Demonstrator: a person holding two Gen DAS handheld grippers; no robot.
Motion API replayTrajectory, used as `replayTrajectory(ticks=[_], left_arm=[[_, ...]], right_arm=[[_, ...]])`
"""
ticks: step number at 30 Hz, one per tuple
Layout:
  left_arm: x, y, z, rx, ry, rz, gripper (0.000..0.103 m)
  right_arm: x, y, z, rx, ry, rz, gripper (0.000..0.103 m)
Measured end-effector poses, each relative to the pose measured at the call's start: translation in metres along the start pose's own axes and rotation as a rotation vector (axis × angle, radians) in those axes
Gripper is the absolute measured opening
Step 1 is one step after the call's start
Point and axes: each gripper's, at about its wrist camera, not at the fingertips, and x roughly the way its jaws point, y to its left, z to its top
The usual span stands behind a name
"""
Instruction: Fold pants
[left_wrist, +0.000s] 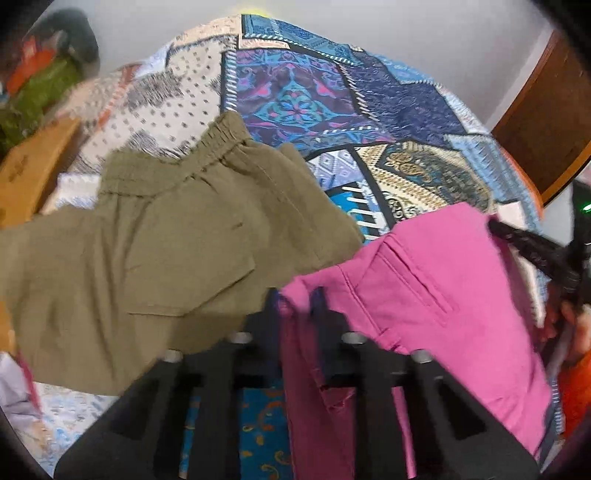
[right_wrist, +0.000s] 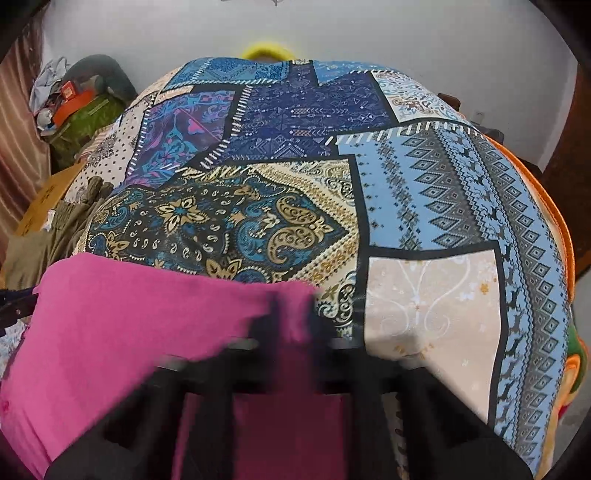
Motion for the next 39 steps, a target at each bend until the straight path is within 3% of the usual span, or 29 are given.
replayTrajectory(ticks=[7, 12, 18, 22, 27, 39], left_arm=[[-0.060, -0.025, 0.002, 0.133, -0.146, 0.131, 0.011], [-0.129, -0.033, 0.021, 0.107, -0.274, 0.109, 0.011], [-0.195, -0.050, 0.020, 0.140, -0.392, 0.150, 0.011], [-0.215, -0.056, 0.000, 0.166, -0.384, 0.140, 0.011], [-0.221, -0.056, -0.034, 0.187, -0.345, 0.125, 0.011], [-0.199, -0.047, -0.131, 0.234, -0.216, 0.094, 0.009]], right_arm=[[-0.039, 0.002, 0.003, -0.022, -0.074, -0.005, 0.002], [-0.102, -0.003, 0.023, -0.009, -0.195, -0.017, 0.002], [-0.191, 0.005, 0.042, 0.012, -0.355, 0.009, 0.002], [-0.222, 0.010, 0.033, 0.010, -0.378, 0.034, 0.002], [-0.240, 0.014, -0.005, -0.030, -0.340, 0.059, 0.002], [-0.233, 0.019, -0.105, -0.092, -0.173, 0.113, 0.002]])
